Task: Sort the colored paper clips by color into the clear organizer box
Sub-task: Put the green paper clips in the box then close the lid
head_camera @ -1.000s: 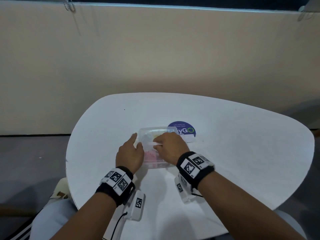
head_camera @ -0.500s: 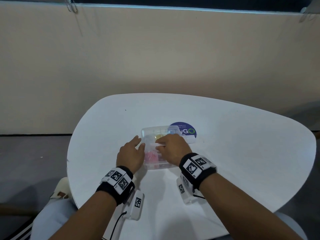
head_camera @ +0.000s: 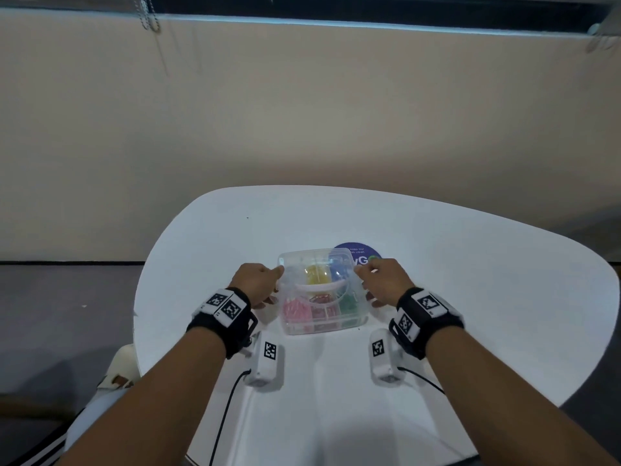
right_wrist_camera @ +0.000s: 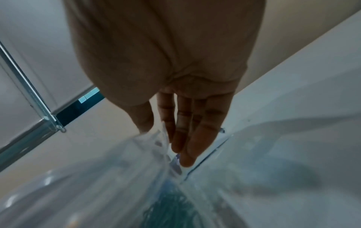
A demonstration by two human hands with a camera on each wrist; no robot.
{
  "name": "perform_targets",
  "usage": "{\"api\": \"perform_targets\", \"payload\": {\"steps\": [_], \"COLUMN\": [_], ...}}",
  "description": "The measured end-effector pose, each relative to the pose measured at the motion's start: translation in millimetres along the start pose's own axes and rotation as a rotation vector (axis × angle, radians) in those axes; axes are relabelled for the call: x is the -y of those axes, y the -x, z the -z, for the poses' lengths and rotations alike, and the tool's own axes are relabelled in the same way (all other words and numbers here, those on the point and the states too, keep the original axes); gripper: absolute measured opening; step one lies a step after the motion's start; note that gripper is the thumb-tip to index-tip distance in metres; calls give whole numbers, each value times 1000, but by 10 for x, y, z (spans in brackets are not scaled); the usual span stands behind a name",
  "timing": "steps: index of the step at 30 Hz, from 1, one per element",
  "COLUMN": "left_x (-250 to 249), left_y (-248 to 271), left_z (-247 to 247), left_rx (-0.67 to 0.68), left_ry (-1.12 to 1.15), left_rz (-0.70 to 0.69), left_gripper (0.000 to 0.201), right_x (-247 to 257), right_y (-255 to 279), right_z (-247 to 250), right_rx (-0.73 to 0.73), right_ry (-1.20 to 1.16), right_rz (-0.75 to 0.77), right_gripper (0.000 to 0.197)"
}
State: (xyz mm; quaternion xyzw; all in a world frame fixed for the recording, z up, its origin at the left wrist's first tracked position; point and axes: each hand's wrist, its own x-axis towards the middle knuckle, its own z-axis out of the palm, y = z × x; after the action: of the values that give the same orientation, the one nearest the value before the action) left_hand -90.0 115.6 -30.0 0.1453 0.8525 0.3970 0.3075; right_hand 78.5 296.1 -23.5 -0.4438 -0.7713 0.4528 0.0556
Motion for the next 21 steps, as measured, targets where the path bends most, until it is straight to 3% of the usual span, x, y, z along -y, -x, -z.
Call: {"api": "perform_targets", "payload": {"steps": [4,9,15,21], "left_x": [-41,44,59,188], "left_y": [-64,-71,60,157], "left_z": [5,-110,-43,-58], "left_rx": [46,-24,-73,-58], "left_ry": [-165,-247,-65,-450], "left_rz": [-4,-97,-72,-185], "left_gripper": [53,54,51,58], "right_x": [28,-55,-64,-182], "right_y": [-27,-33,61,197], "right_z": [-12,-114,-74,-13], "right_rx": [-33,16,33,48], "right_ry": [6,11,31,89], "right_rz": [110,54,35,44], "right_gripper": [37,33,41,47]}}
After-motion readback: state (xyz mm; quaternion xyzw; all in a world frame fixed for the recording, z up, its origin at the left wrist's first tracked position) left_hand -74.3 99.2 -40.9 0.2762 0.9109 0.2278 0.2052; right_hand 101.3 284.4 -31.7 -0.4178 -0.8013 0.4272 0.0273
